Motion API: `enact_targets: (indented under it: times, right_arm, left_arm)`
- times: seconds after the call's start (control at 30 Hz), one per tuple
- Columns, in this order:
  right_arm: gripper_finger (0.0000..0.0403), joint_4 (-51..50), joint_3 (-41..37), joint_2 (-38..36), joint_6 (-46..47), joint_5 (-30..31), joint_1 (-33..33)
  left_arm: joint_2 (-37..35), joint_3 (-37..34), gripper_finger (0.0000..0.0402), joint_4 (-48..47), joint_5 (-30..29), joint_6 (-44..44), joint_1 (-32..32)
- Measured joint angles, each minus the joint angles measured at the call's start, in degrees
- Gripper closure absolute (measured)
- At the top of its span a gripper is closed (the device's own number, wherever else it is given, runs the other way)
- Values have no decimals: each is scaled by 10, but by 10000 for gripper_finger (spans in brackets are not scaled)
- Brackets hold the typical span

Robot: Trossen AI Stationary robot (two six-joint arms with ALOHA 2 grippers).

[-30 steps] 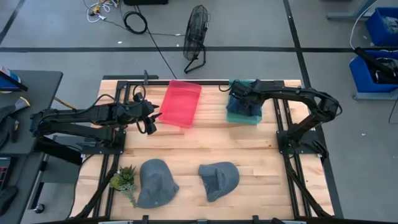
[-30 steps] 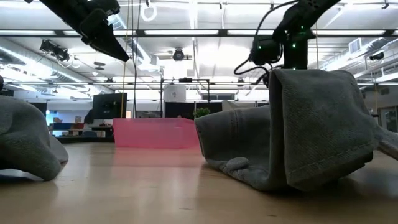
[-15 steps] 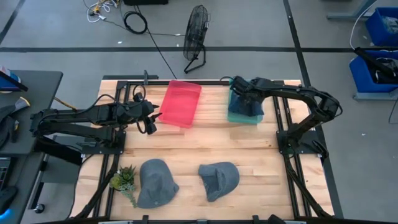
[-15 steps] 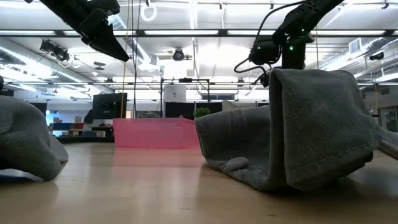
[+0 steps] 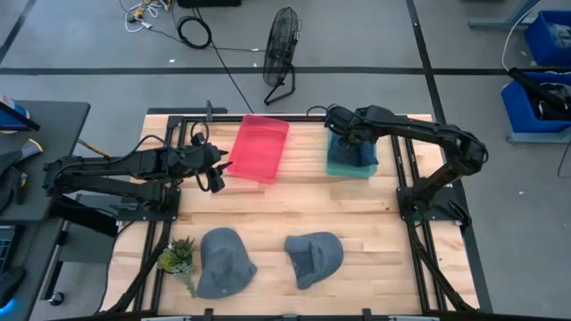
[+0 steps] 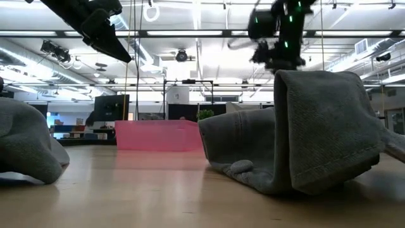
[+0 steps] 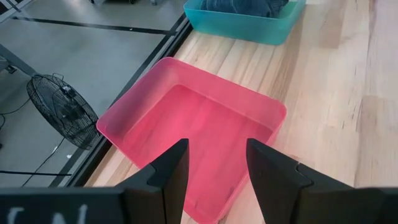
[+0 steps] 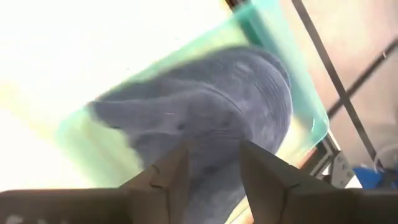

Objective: Pick & Place hat
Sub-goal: Put the left gray cap into the red bin

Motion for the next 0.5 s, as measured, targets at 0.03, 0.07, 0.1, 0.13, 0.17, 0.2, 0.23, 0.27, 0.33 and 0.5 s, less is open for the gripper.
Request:
enact_targets:
  times: [0.03,0.07,0.1,0.13,0.17,0.2,0.23,0.27,0.33,0.5]
  right_arm:
    - [267,-12,21,0,9,-2,15]
    - [271,-17,41,0,18,-4,31]
    - [275,-18,59,0,27,-7,47]
    - [279,-19,76,0,36,-10,62]
    - [283,-21,89,-1,40,-11,76]
    - [285,-21,100,-1,47,-12,90]
    - [288,-21,108,-1,55,-12,102]
    - [289,-21,114,-1,65,-12,113]
    - [291,-22,117,-1,96,-12,133]
    - [291,-39,117,3,179,-13,178]
  left_arm:
    - [0,0,236,0,0,-2,0]
    - [0,0,236,0,0,-7,0]
    - [0,0,236,0,1,-11,0]
    - [0,0,236,0,5,-13,-1]
    - [0,0,236,0,16,-15,-1]
    - [0,0,236,0,34,-15,-1]
    - [0,0,236,0,59,-15,-1]
    - [0,0,236,0,91,-17,-1]
    - [0,0,236,0,164,-44,-3]
    - [0,0,236,3,275,-120,-41]
